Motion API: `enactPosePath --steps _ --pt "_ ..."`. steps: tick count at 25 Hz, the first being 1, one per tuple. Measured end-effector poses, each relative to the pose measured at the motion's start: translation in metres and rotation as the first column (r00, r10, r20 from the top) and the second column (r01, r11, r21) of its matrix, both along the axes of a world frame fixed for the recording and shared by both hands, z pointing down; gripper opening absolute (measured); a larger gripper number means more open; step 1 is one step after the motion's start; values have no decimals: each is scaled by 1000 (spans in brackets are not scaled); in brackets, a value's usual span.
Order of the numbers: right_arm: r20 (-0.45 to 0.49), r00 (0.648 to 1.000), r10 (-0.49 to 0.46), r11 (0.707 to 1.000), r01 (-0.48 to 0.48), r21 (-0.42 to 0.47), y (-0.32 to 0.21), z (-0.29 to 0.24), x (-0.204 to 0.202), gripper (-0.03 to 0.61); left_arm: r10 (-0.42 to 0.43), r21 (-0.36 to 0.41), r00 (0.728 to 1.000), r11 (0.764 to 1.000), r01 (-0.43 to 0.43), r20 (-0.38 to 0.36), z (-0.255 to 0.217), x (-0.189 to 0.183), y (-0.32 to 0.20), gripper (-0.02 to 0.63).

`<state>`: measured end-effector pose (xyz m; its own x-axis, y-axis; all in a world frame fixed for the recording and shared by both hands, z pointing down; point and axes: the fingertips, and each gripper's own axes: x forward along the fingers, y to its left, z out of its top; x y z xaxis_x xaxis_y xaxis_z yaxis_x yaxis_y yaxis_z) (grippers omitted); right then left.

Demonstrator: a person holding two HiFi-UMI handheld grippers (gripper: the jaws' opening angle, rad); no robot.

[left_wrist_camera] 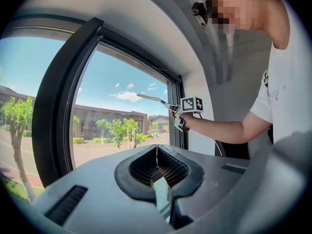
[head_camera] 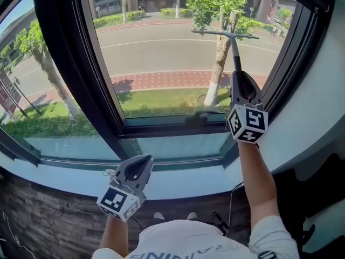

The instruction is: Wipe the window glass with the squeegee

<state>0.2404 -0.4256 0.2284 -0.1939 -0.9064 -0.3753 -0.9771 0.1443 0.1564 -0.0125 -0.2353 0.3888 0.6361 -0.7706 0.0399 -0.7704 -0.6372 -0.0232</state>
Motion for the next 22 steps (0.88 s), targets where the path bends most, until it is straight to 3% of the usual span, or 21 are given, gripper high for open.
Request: enactPosePath --steps 22 --pt "6 1000 1 985 0 -174 9 111 8 100 -15 -18 999 1000 16 29 7 2 0 18"
